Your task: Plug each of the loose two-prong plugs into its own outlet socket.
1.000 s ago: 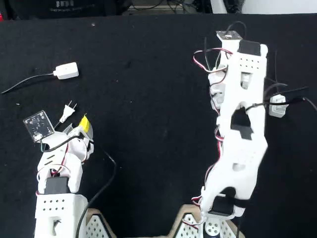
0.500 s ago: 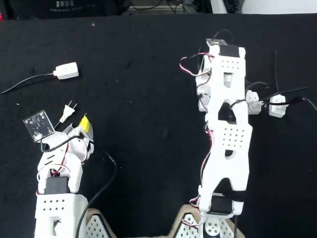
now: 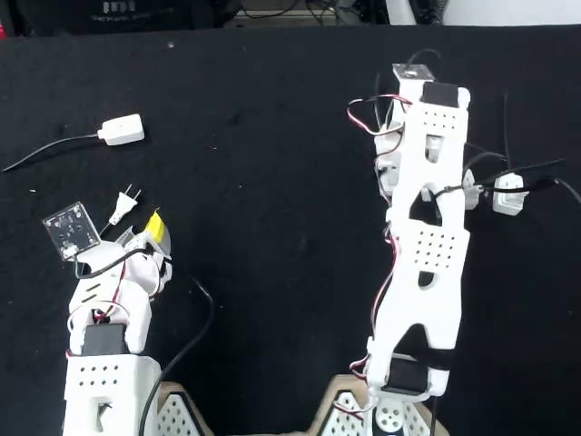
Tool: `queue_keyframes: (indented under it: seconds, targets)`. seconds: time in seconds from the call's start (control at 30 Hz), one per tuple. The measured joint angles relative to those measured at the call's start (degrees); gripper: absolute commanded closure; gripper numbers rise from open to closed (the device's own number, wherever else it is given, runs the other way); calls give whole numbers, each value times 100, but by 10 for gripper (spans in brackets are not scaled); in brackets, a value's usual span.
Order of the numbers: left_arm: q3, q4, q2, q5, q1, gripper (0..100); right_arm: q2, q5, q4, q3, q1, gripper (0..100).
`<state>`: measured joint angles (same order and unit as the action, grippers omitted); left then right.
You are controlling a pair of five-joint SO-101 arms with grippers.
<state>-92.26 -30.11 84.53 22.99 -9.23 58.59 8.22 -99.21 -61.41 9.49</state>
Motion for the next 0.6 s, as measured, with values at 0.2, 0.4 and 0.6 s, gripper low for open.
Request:
queue_keyframes:
  seconds: [0.2, 0.4, 0.6]
  targets:
    - [0, 0, 0, 0, 0, 848, 149, 0, 0, -378, 0, 707]
    - [0, 0, 0, 0, 0, 848, 149, 0, 0, -1002, -88, 742]
    - [0, 0, 0, 0, 0, 848, 149, 0, -26, -2057, -413, 770]
